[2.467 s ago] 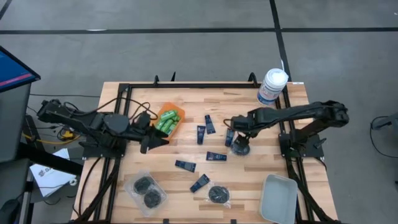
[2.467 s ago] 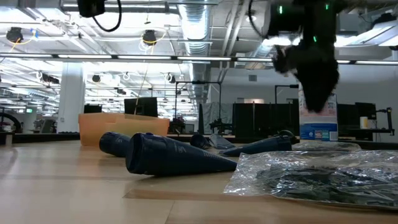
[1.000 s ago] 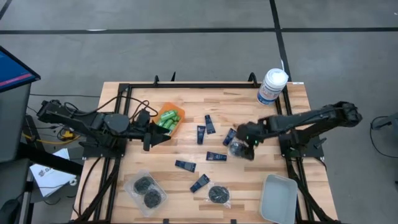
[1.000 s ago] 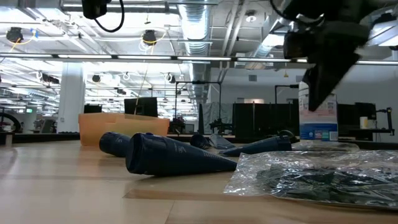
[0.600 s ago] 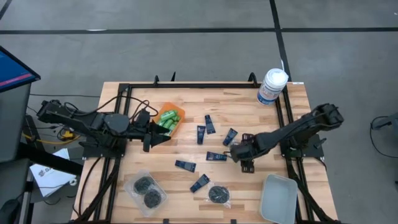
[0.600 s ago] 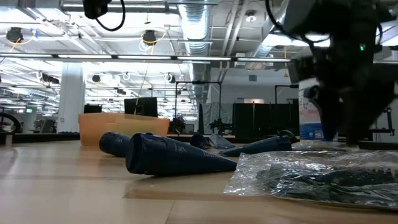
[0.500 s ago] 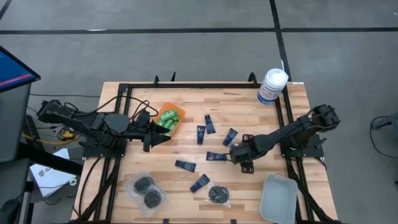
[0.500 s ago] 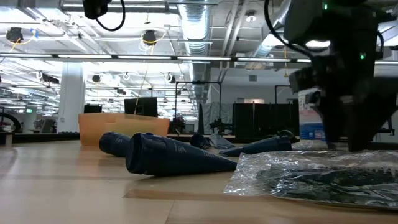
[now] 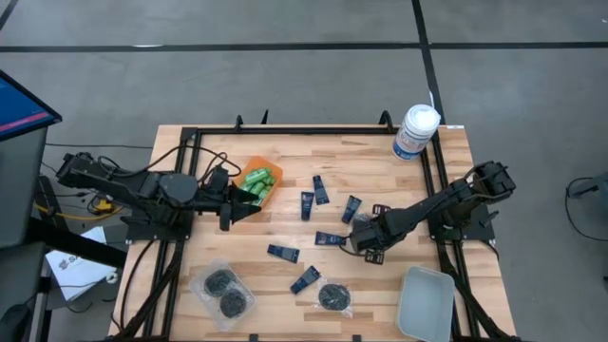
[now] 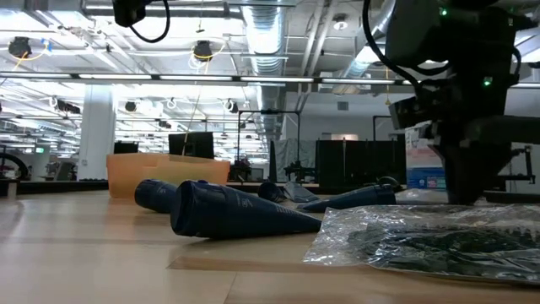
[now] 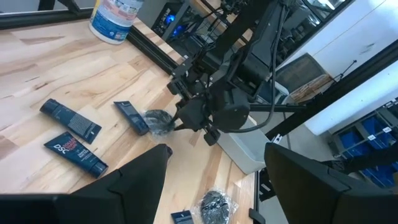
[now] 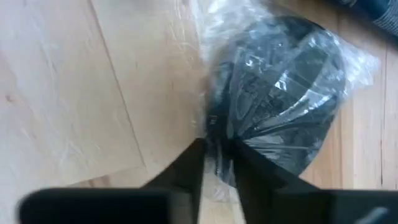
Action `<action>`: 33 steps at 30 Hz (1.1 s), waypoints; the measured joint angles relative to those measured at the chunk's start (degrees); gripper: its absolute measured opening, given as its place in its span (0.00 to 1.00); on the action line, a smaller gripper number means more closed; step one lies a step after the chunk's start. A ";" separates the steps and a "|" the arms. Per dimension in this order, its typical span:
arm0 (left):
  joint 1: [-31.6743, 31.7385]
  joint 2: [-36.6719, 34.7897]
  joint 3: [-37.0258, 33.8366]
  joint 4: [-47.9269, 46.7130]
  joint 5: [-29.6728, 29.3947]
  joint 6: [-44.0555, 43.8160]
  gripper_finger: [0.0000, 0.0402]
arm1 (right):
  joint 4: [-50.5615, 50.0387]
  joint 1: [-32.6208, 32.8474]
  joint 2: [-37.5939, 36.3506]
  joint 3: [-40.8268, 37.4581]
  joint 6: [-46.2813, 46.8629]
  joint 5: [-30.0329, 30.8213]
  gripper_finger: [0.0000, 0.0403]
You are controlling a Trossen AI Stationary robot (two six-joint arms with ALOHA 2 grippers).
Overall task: Pick & Place Travel size toiletries
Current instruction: Put the black hairbrush into the transparent bin
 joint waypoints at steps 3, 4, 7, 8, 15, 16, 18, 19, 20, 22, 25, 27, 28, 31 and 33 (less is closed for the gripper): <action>0.02 0.00 0.00 0.00 -0.14 -0.01 0.66 | -2.02 -0.03 0.10 1.14 -0.01 -0.07 0.05; 0.00 0.00 0.00 0.00 -0.22 0.00 0.66 | -2.74 -0.03 0.13 1.58 -0.09 -0.12 0.03; 0.02 0.00 0.00 0.00 -0.73 0.01 0.66 | -5.99 -0.05 -0.18 2.46 -1.20 -0.77 0.02; 0.06 0.00 0.00 0.02 -0.84 0.01 0.66 | -6.66 -0.11 -0.47 2.77 -1.29 -0.99 0.02; 2.81 0.00 0.00 0.24 -1.34 0.83 0.66 | -7.74 -1.06 -8.74 3.21 -0.45 -1.21 0.00; 3.36 0.00 0.00 0.37 -1.35 1.90 0.66 | -7.71 -1.52 -10.41 3.22 -0.20 -1.35 0.00; 4.47 0.00 0.00 0.61 -1.44 4.47 0.66 | -7.62 -2.46 -13.95 3.25 0.08 -1.59 0.00; 5.10 0.00 0.00 0.87 -1.42 5.93 0.66 | -7.48 -3.01 -15.75 3.28 0.45 -1.57 0.00; 5.76 0.00 0.00 1.31 -1.41 7.37 0.66 | -7.13 -3.54 -17.46 3.31 0.96 -1.67 0.00; 7.06 -0.02 0.00 2.36 -1.40 10.44 0.66 | -6.83 -4.55 -20.77 3.89 1.33 -1.89 0.00; 8.94 0.21 0.00 3.64 -1.39 16.52 0.66 | -5.28 -6.01 -24.70 5.75 0.62 -1.94 0.00; 10.56 1.02 0.00 6.09 -0.21 20.47 0.66 | -3.04 -7.06 -26.59 7.27 -0.63 -1.92 0.00; 11.55 1.47 0.00 7.25 1.50 22.30 0.66 | -1.64 -7.69 -27.20 8.17 -1.39 -1.93 0.00; 14.80 4.25 0.04 13.02 9.53 26.43 0.66 | 1.91 -9.23 -27.69 11.46 -4.03 -1.91 0.00; 16.89 6.88 0.02 16.29 15.52 28.46 0.66 | 4.01 -9.98 -27.29 14.07 -6.27 -1.91 0.00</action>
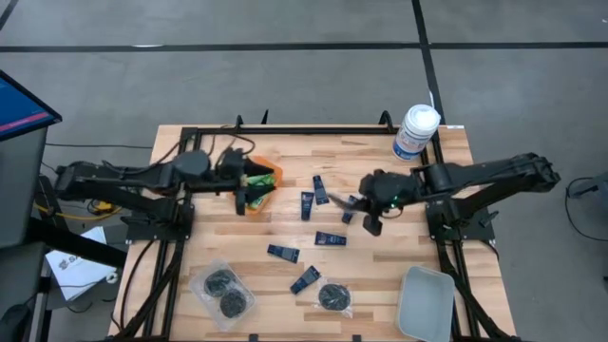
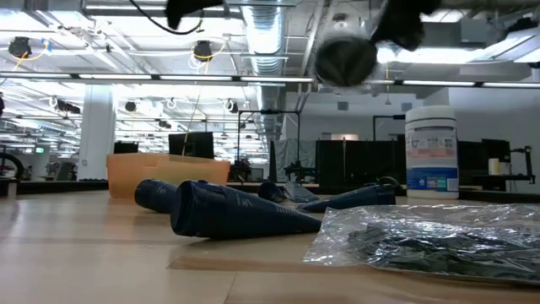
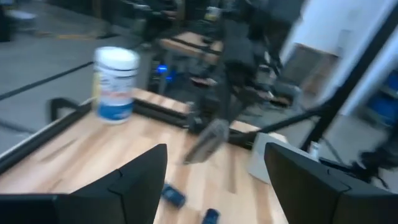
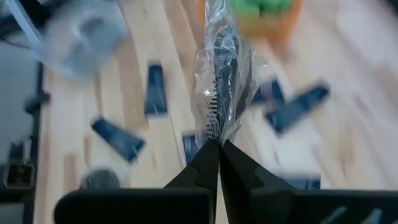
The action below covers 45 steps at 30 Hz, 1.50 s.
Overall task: Pick & Place Travel size toiletries
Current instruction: Put the black hairbrush into the transparent bin
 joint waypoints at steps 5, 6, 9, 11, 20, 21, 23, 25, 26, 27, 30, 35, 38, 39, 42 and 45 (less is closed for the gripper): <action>3.57 7.00 -0.02 6.31 10.54 4.03 0.66 | 1.39 -1.39 2.20 5.71 -5.41 -0.13 0.00; 4.03 8.37 -0.02 7.45 11.71 4.62 0.66 | 1.18 -1.46 2.80 6.73 -6.10 -0.36 0.00; 5.25 12.12 -0.04 11.06 14.18 6.09 0.66 | 1.58 -1.83 4.61 9.58 -7.91 -1.86 0.00; 6.16 13.89 -0.07 12.53 15.85 6.24 0.66 | 2.16 -1.83 6.02 10.91 -9.13 -2.94 0.00; 7.83 20.28 -0.02 19.93 22.56 7.81 0.66 | 3.84 -2.02 10.26 14.39 -12.29 -5.05 0.00; 7.68 20.77 0.00 20.66 23.58 7.83 0.66 | 4.16 -2.26 10.39 14.38 -12.40 -5.11 0.00; 7.25 21.34 -0.02 20.55 24.34 7.89 0.66 | 3.45 -2.65 10.36 14.08 -12.41 -5.48 0.00; 7.22 21.99 -0.02 21.11 24.37 7.96 0.66 | 6.04 -3.31 10.71 14.29 -13.00 -6.19 0.00; 7.22 22.25 -0.02 21.39 24.40 7.97 0.66 | 6.36 -3.60 10.78 14.29 -13.31 -6.36 0.00; 7.29 22.62 -0.02 22.07 24.36 8.09 0.66 | 6.61 -3.79 10.85 14.22 -13.48 -6.65 0.00; 7.51 22.91 -0.02 22.59 24.32 9.09 0.64 | 8.47 -4.47 11.42 14.21 -13.73 -7.89 0.00; 7.51 22.89 -0.02 23.66 24.23 9.30 0.49 | 8.95 -5.17 12.30 14.25 -13.87 -9.16 0.00; 7.51 22.80 -0.02 23.91 24.23 9.27 0.35 | 8.68 -5.47 12.83 14.15 -13.88 -9.45 0.00; 7.51 22.80 -0.02 23.88 24.23 9.26 0.31 | 9.34 -5.49 13.04 14.17 -13.88 -9.87 0.00; 7.48 22.80 -0.02 24.10 24.32 9.28 0.17 | 9.54 -5.80 13.10 14.19 -13.88 -10.49 0.00; 7.50 22.78 -0.02 24.31 24.67 9.26 0.06 | 9.54 -6.36 13.10 14.19 -13.88 -10.64 0.00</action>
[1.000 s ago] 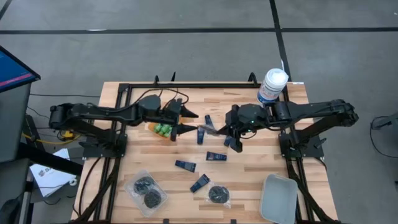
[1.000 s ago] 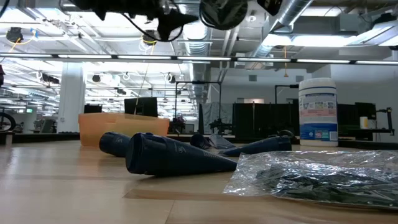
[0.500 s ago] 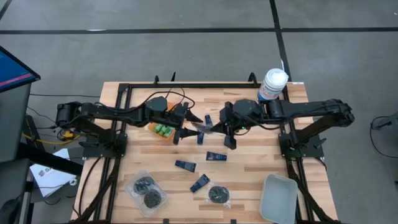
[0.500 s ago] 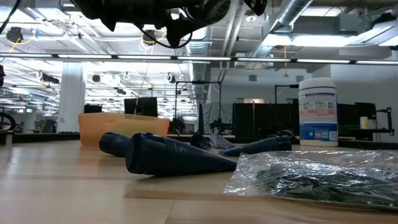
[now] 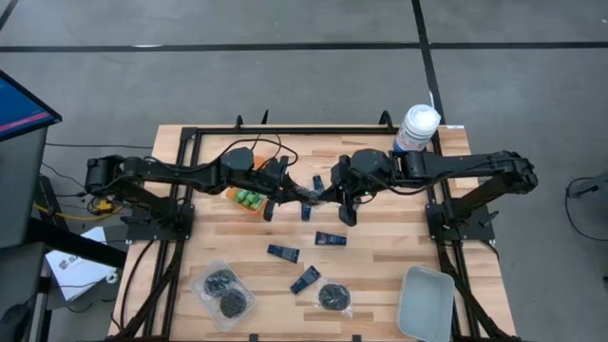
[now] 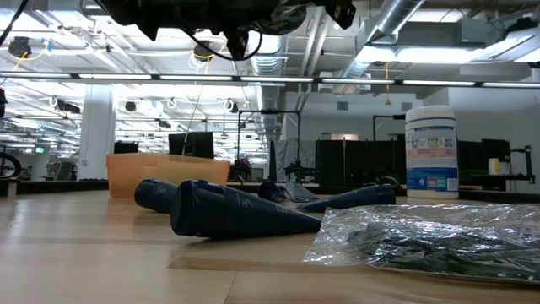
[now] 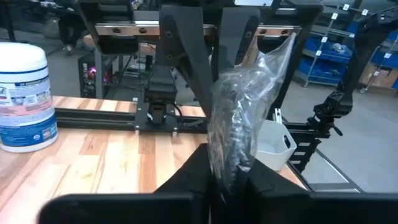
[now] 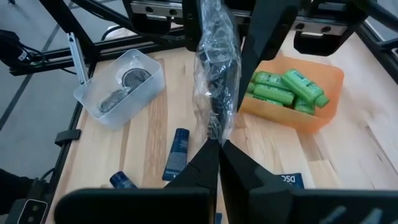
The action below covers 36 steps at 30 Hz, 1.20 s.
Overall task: Pick & Place Travel size toiletries
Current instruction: Put the black hairbrush into the transparent bin
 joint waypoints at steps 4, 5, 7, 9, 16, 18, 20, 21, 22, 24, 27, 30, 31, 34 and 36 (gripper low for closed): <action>0.01 0.00 0.00 0.18 0.24 -1.73 0.06 | 0.10 -1.06 -0.05 0.00 0.03 -0.25 0.03; 0.01 0.00 0.00 0.23 0.22 -2.42 0.07 | 0.11 -1.27 -0.20 0.00 -0.05 -0.24 0.05; 0.01 0.00 0.02 0.42 0.09 -4.67 0.10 | 0.18 -1.50 -0.50 0.00 -1.18 -0.20 0.12; 0.01 -0.86 0.02 -1.11 0.15 -5.97 0.09 | -0.59 -1.87 -0.76 0.87 -1.54 -0.13 0.19; 0.01 -7.31 0.09 -14.95 0.17 -9.25 0.05 | -4.49 -2.56 -3.08 7.05 -4.19 0.10 0.46; -0.06 -9.76 0.09 -20.27 0.04 -10.91 0.06 | -5.10 -2.57 -3.35 8.59 -4.33 0.22 0.51; -0.32 -13.16 0.06 -29.32 -0.24 -13.68 0.07 | -6.73 -2.94 -3.87 9.96 -4.35 0.20 0.54; -0.66 -14.79 0.04 -33.17 -0.18 -15.18 0.07 | -6.79 -3.07 -4.00 10.62 -4.37 0.20 0.55; -1.14 -16.40 0.07 -37.18 0.02 -16.91 0.07 | -7.44 -3.16 -4.04 11.00 -4.35 0.20 0.56; -2.46 -20.10 0.03 -46.37 0.69 -20.59 0.06 | -9.82 -3.20 -3.91 11.57 -4.37 0.24 0.56; -6.43 -24.90 0.07 -55.16 1.23 -27.57 0.05 | -11.42 -3.54 -3.88 11.87 -4.42 0.24 0.54; -12.01 -28.68 0.12 -61.41 1.03 -34.33 0.06 | -13.21 -3.68 -3.90 11.93 -4.45 0.24 0.52; -14.33 -29.48 0.11 -63.75 0.03 -36.68 0.07 | -13.80 -3.81 -3.87 11.91 -4.50 0.24 0.51; -21.36 -29.92 0.00 -67.18 -3.65 -42.95 0.06 | -14.52 -4.55 -3.87 11.91 -4.50 0.24 0.48; -26.01 -29.54 0.00 -68.37 -4.99 -46.13 0.06 | -14.97 -5.10 -3.87 11.91 -4.50 0.26 0.46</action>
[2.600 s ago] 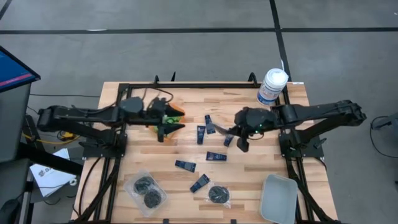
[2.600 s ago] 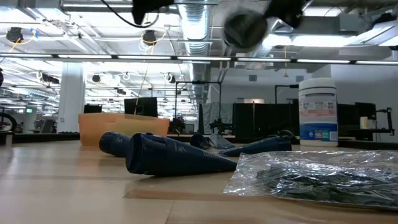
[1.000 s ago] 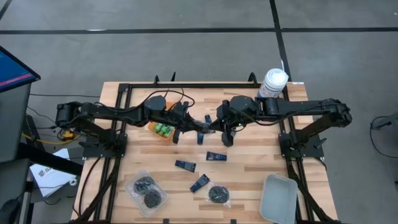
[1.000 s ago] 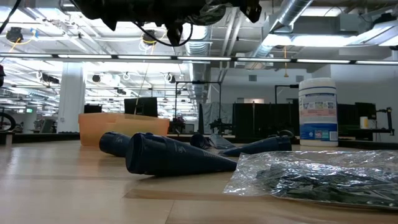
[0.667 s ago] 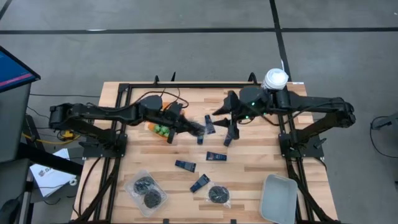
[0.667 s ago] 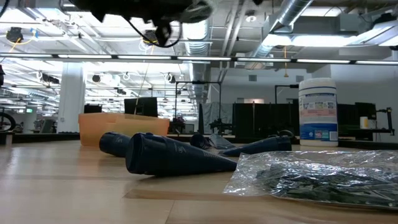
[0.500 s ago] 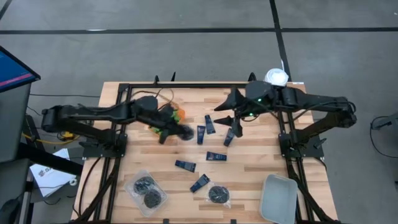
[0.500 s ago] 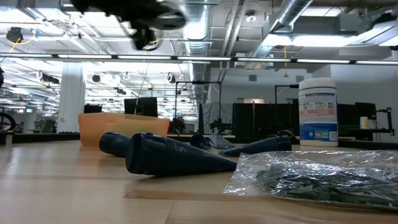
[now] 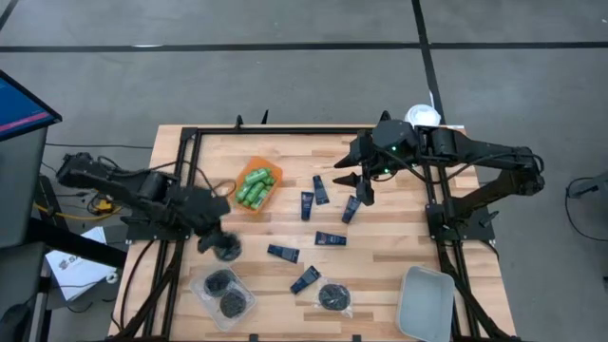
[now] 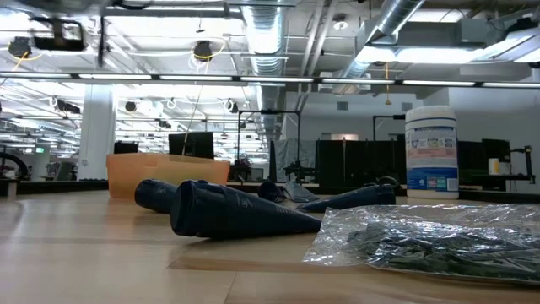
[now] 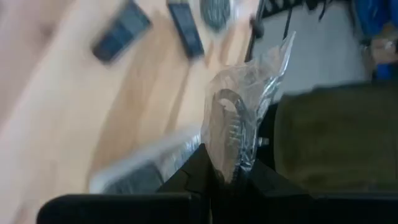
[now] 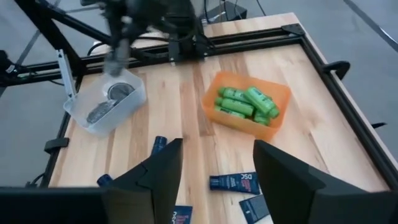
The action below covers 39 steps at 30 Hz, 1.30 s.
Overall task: Pick & Place Travel size toiletries
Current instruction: Put the black hairbrush into the transparent bin
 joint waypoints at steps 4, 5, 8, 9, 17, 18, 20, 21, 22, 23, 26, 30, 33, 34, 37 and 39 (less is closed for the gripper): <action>-7.90 3.59 -0.02 -0.01 -1.84 -5.59 0.07 | -0.10 -0.97 0.00 0.00 0.00 0.02 0.43; -9.52 4.69 0.00 -0.01 -1.84 -6.73 0.07 | -0.13 -1.17 0.00 0.00 0.00 0.00 0.42; -13.60 8.21 0.00 -0.67 -1.83 -7.84 0.07 | -0.24 -1.27 0.00 0.00 -0.16 0.00 0.41; -14.55 9.35 0.00 -0.80 -1.79 -8.16 0.07 | -0.24 -1.27 0.00 0.00 -0.71 0.00 0.40; -18.14 17.54 0.00 -0.64 3.66 -6.69 0.07 | -0.04 -1.26 0.00 0.00 -2.01 0.00 0.38; -18.42 18.28 0.00 -0.62 4.11 -5.87 0.08 | -0.04 -1.27 0.00 0.00 -2.25 0.00 0.38; -18.73 19.63 0.00 -0.60 5.59 -3.70 0.08 | -0.04 -1.25 0.00 0.00 -2.40 0.00 0.38; -18.79 20.21 0.00 -0.59 6.44 -2.33 0.08 | -0.04 -1.25 0.00 0.00 -2.40 0.00 0.38; -18.79 20.67 0.00 -0.55 6.97 -0.77 0.09 | -0.04 -1.25 0.00 0.00 -2.40 0.00 0.38; -18.79 20.96 0.00 -0.51 7.17 1.02 0.09 | -0.04 -1.25 0.00 0.00 -2.40 0.00 0.38; -18.79 21.08 0.00 -0.37 7.17 5.87 0.11 | -0.04 -1.25 0.00 0.00 -2.40 0.00 0.38; -18.79 21.08 0.00 -0.33 7.20 11.60 0.12 | -0.23 -1.25 0.00 0.00 -2.40 0.00 0.38; -18.79 21.08 0.00 -0.31 7.22 14.19 0.14 | -0.26 -1.23 0.00 0.00 -2.38 0.00 0.37; -18.79 21.08 0.00 -0.31 7.21 14.69 0.15 | -0.26 -1.21 0.00 0.00 -2.38 0.00 0.37; -18.78 21.08 0.00 -0.25 7.22 17.35 0.17 | -0.26 -1.21 0.00 0.00 -2.38 0.00 0.36; -18.77 21.08 0.00 -0.23 7.22 18.70 0.20 | -0.29 -1.21 0.00 0.00 -2.38 0.00 0.36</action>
